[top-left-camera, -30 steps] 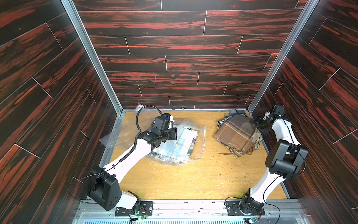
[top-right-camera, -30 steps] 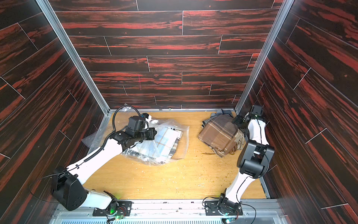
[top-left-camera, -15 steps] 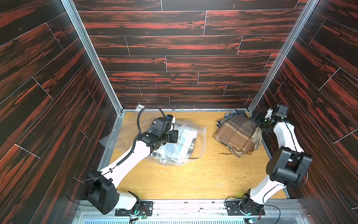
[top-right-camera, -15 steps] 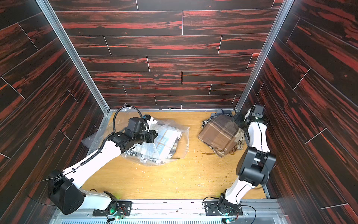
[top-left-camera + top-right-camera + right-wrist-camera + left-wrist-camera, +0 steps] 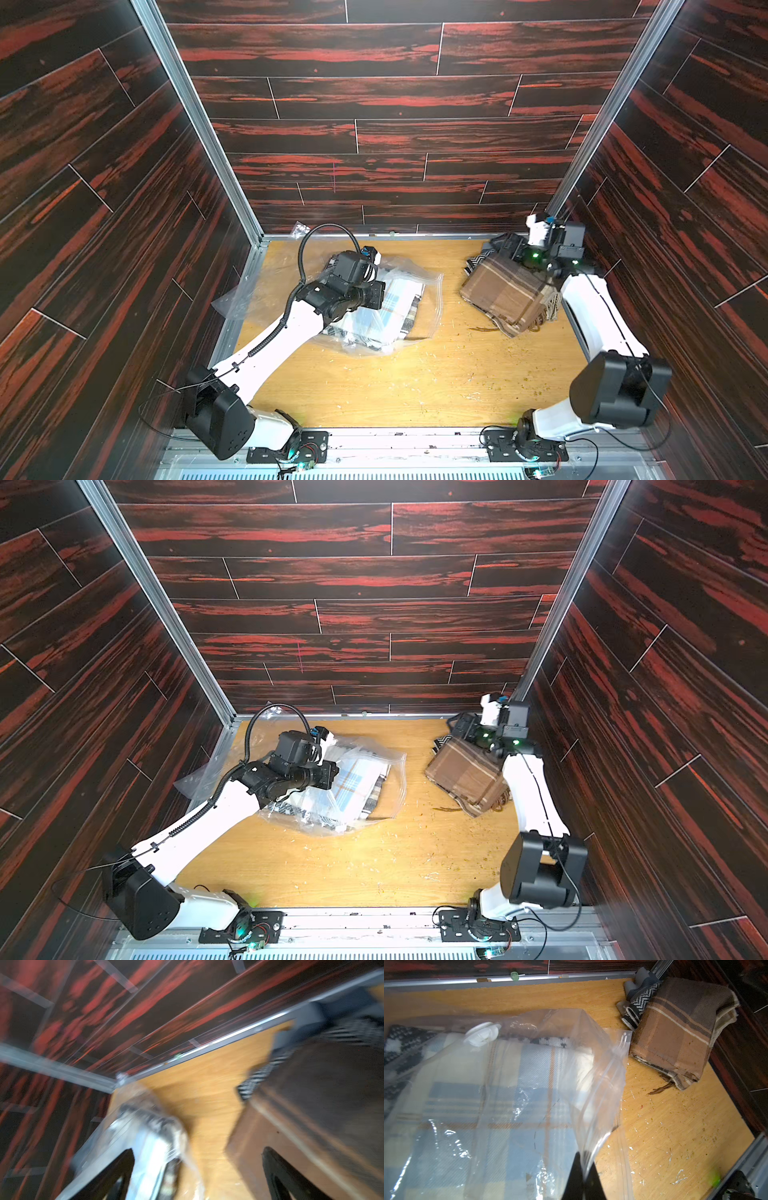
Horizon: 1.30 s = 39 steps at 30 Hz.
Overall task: Take the scarf out of the vacuum bag
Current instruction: Place the scarf at the center of the board, then take out the scarf from the vacuum bag.
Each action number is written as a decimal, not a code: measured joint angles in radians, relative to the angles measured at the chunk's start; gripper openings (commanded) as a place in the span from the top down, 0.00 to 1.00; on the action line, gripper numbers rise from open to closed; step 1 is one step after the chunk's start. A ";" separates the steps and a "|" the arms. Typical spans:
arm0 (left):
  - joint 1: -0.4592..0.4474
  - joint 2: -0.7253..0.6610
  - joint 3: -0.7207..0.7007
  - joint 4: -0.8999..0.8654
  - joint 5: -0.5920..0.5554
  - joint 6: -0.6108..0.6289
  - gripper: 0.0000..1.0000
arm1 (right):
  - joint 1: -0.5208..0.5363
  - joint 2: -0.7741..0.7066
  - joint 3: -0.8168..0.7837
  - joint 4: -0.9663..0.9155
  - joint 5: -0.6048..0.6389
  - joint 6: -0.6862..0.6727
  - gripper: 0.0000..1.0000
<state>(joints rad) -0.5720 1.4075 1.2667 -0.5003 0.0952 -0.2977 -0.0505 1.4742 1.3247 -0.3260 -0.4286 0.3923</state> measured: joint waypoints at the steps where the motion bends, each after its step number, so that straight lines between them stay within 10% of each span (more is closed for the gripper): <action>1: -0.001 0.000 0.004 -0.009 -0.008 0.005 1.00 | 0.019 -0.026 -0.037 0.024 -0.033 0.008 0.01; 17: -0.018 0.000 0.034 -0.115 -0.053 0.063 1.00 | 0.264 -0.129 -0.552 0.463 -0.321 0.162 0.02; 39: -0.113 -0.003 -0.076 0.022 -0.097 -0.092 1.00 | 0.589 0.224 -0.711 1.127 -0.036 0.446 0.21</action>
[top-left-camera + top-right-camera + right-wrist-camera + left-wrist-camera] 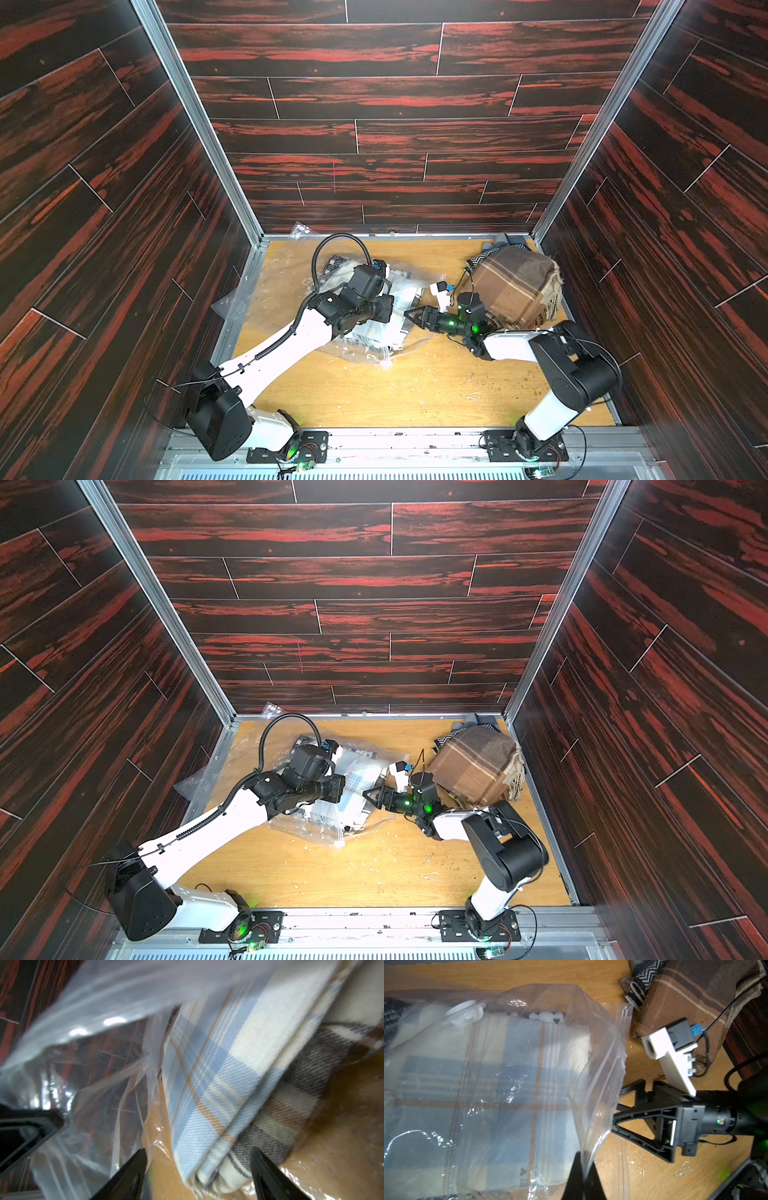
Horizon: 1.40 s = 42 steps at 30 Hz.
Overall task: Take the scarf out of the vacuum bag
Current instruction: Take out the scarf from the vacuum bag.
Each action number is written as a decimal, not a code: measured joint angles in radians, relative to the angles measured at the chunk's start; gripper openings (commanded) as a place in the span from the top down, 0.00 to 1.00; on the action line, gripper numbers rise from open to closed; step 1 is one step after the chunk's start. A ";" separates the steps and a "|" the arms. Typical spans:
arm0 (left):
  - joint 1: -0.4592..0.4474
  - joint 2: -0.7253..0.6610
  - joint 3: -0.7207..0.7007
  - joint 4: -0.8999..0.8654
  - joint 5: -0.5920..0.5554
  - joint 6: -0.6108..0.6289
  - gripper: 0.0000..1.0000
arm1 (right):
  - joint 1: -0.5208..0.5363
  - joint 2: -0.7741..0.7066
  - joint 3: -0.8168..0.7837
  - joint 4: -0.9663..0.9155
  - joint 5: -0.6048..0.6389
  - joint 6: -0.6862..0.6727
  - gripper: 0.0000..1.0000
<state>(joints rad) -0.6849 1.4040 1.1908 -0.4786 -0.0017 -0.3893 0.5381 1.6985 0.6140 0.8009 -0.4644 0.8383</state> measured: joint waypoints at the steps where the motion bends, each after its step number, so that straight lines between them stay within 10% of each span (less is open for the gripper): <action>1: -0.001 0.000 -0.002 0.006 0.000 -0.005 1.00 | 0.003 0.013 0.000 0.010 0.013 0.008 0.21; 31: -0.005 -0.021 -0.031 0.045 -0.002 -0.025 1.00 | 0.064 0.165 0.148 -0.060 0.132 0.053 0.36; 42: -0.005 -0.025 -0.031 0.043 -0.006 -0.021 1.00 | 0.080 0.158 0.164 -0.112 0.143 0.058 0.84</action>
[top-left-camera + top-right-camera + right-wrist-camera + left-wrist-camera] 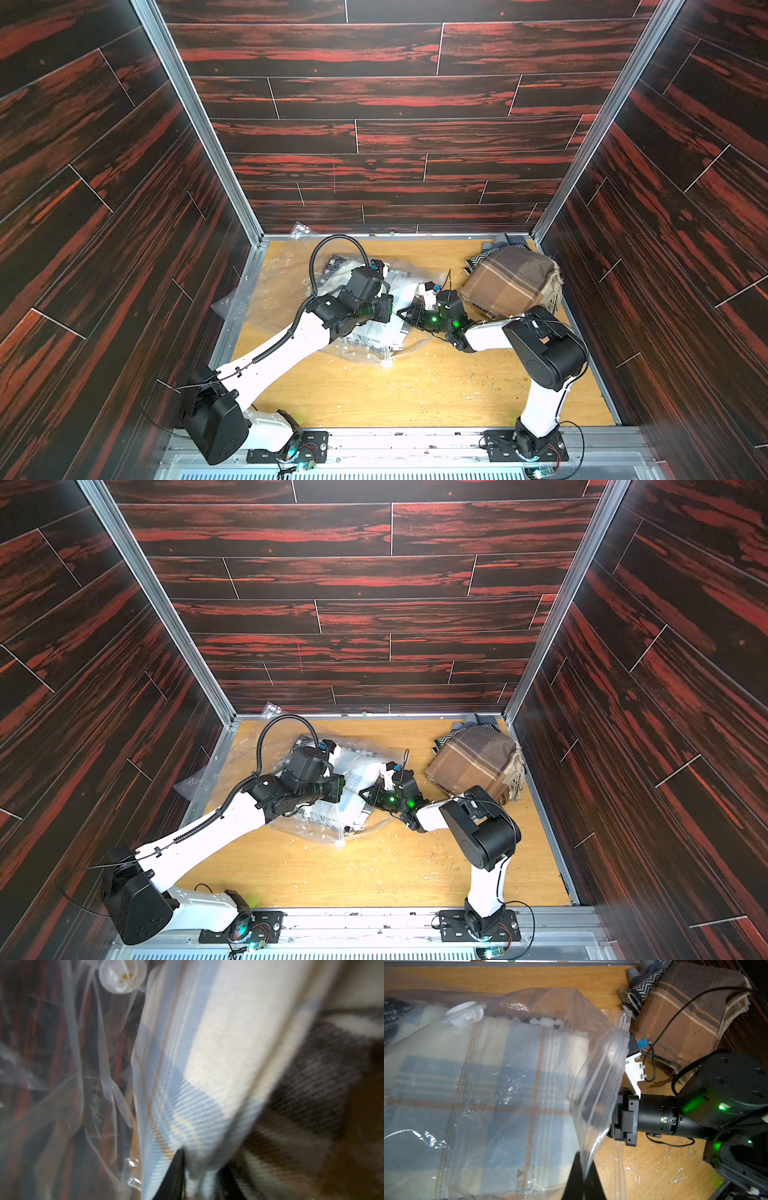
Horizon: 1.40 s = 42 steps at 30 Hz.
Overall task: Take the scarf out of the vacuum bag
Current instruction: Take out the scarf from the vacuum bag.
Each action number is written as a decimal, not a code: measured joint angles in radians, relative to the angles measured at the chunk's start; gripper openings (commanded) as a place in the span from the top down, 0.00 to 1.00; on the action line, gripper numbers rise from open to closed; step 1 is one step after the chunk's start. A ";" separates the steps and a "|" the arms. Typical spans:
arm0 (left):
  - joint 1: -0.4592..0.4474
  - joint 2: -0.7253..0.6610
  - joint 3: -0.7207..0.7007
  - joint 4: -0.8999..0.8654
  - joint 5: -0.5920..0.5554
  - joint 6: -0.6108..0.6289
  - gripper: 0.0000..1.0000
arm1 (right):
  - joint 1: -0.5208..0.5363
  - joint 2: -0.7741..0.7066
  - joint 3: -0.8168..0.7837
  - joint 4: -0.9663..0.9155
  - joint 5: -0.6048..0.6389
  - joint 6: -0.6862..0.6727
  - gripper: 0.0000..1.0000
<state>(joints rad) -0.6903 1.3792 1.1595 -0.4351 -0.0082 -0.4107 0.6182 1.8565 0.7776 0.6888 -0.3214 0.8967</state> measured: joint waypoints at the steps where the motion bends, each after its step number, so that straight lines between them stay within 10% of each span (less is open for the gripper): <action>1: 0.000 0.000 0.000 0.000 0.000 0.000 1.00 | 0.005 -0.007 0.010 -0.018 0.004 -0.007 0.87; 17: 0.000 0.000 0.000 0.003 -0.004 0.002 1.00 | 0.072 -0.211 0.109 -0.257 0.035 -0.081 0.89; 26: 0.000 0.000 0.000 0.002 -0.005 0.003 1.00 | 0.072 -0.204 0.095 -0.253 0.039 -0.058 0.67; 42: 0.000 -0.009 0.000 0.001 -0.012 0.010 1.00 | 0.074 -0.219 0.046 -0.253 0.049 -0.035 0.55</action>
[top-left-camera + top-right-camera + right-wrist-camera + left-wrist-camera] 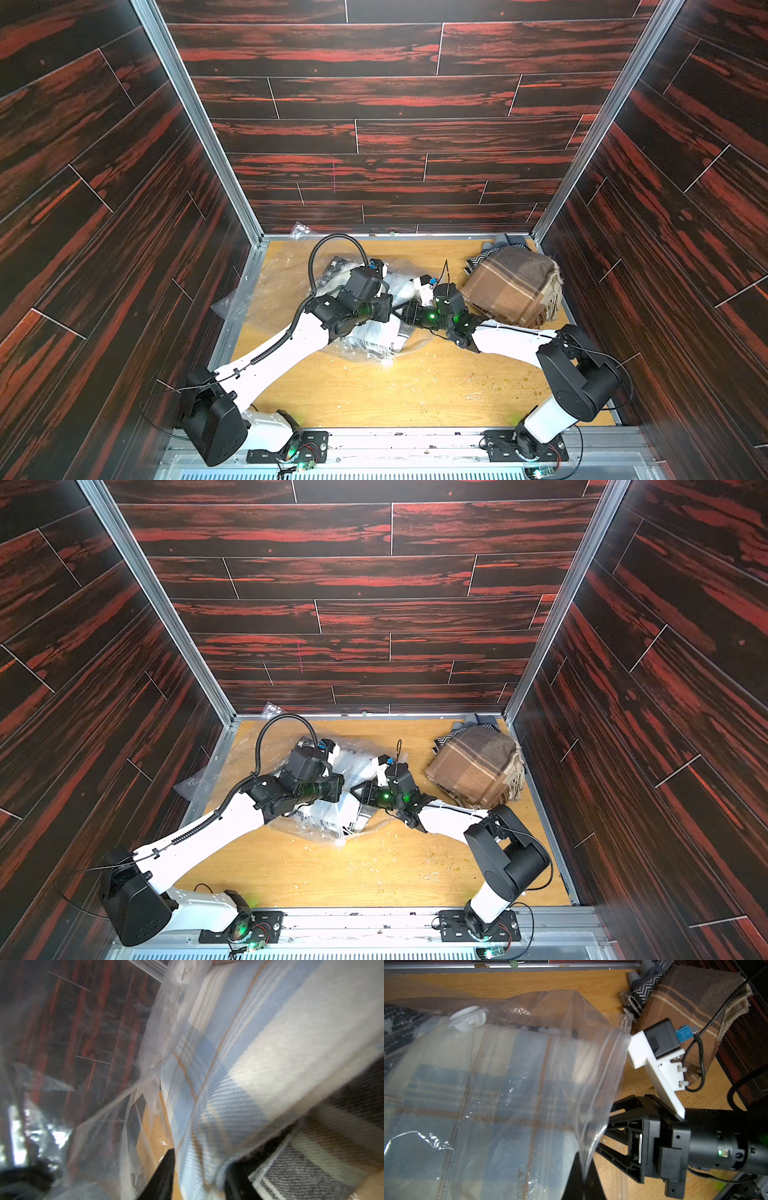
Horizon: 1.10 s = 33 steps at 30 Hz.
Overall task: Take the scarf out of the vacuum bag
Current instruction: Take out the scarf from the vacuum bag.
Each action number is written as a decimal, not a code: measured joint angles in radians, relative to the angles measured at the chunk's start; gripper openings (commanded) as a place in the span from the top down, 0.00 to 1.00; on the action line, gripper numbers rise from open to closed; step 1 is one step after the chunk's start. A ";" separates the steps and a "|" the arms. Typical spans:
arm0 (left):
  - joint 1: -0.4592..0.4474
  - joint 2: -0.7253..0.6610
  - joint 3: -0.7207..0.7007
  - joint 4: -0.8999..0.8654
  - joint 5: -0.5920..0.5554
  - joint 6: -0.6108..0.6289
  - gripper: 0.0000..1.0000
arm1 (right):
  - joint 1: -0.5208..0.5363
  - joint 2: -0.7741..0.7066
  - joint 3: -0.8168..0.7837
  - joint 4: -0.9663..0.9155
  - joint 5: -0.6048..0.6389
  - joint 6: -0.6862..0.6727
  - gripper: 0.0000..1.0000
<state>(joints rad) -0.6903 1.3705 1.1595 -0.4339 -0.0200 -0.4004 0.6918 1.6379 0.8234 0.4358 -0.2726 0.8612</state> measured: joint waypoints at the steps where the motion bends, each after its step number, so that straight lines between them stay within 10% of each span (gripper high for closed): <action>1: 0.000 0.000 0.000 0.000 0.000 0.000 1.00 | 0.000 0.003 0.000 0.007 -0.001 0.004 0.55; 11: 0.000 -0.008 0.000 -0.004 0.000 0.000 1.00 | 0.000 0.110 0.006 0.082 -0.004 0.031 0.46; 18: 0.000 -0.013 0.000 -0.007 -0.001 0.000 1.00 | 0.000 0.132 0.021 0.111 -0.005 0.048 1.00; 33: -0.001 0.065 0.039 0.025 -0.064 0.000 1.00 | 0.003 0.090 0.054 0.038 -0.003 0.038 1.00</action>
<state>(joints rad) -0.6914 1.4353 1.1984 -0.4088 -0.0841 -0.4007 0.6945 1.7275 0.8776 0.4740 -0.2760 0.8993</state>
